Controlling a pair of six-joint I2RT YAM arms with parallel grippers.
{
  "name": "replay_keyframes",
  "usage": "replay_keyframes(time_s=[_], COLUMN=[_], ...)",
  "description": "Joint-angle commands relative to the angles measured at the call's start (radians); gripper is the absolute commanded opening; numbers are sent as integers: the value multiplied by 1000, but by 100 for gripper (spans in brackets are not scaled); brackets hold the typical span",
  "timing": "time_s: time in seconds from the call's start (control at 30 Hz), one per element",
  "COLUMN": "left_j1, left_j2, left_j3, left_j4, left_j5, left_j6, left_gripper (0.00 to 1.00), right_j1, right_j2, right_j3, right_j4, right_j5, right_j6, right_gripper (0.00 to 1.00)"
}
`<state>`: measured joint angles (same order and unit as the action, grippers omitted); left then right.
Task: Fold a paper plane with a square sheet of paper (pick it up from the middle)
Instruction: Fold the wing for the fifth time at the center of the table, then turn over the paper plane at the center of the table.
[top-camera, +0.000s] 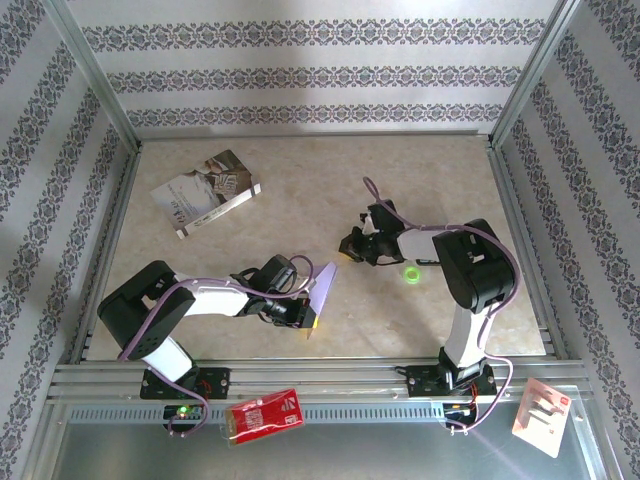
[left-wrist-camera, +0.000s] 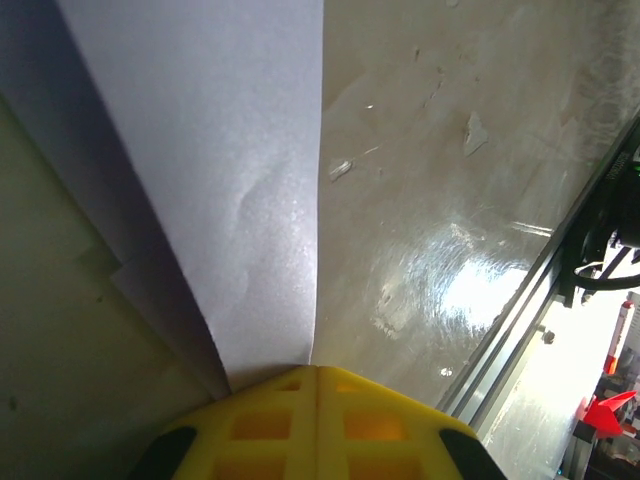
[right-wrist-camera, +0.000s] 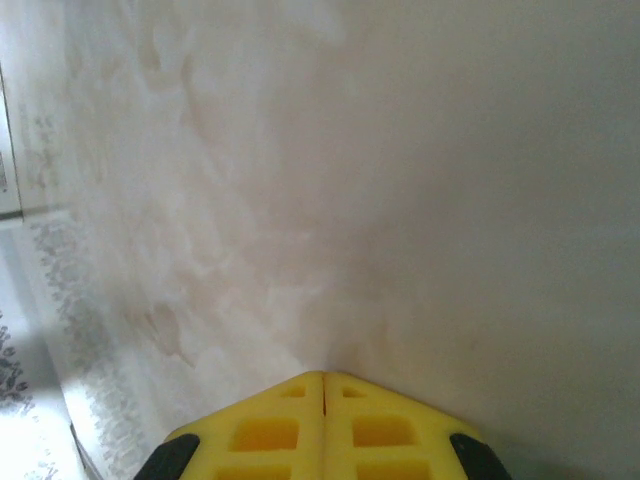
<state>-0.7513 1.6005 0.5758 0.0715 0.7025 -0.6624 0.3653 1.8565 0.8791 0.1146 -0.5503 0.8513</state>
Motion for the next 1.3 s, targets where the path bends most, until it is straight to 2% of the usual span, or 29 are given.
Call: replay_keyframes(time_s=[0.0, 0.2, 0.37, 0.43, 0.53, 0.63, 0.7, 0.87, 1.03, 1.2, 1.27], left_j1=[7, 37, 195, 287, 395, 453, 463, 467, 467, 467, 466], left_j2=[-18, -162, -329, -382, -428, -434, -434, -439, -439, -433, -427], left_j3=[24, 110, 69, 55, 28, 22, 25, 8, -6, 8, 17], left_j4=[-163, -173, -233, -301, -323, -330, -347, -336, -334, -356, -364], left_j5=[-66, -72, -125, -165, -182, -166, -166, -140, -124, -133, -132], left_j6=[-27, -83, -125, -121, -109, -89, -76, -71, -69, -46, -39], left_gripper=[5, 30, 37, 40, 44, 46, 47, 50, 50, 51, 51], right_j1=[-20, 50, 270, 363, 499, 588, 624, 665, 666, 666, 666], right_j2=[-95, -322, -453, -454, -395, -288, -225, -89, -70, -105, -123], right_j3=[18, -97, -135, -122, -58, 42, 99, 205, 229, 205, 190], right_j4=[-88, -185, -313, -343, -400, -473, -525, -616, -685, -692, -689], right_j5=[59, 163, 424, 532, 675, 766, 809, 858, 892, 895, 893], right_j6=[-79, -121, -70, -15, 45, 79, 99, 104, 102, 94, 99], right_gripper=[0, 9, 29, 38, 58, 72, 77, 80, 78, 65, 56])
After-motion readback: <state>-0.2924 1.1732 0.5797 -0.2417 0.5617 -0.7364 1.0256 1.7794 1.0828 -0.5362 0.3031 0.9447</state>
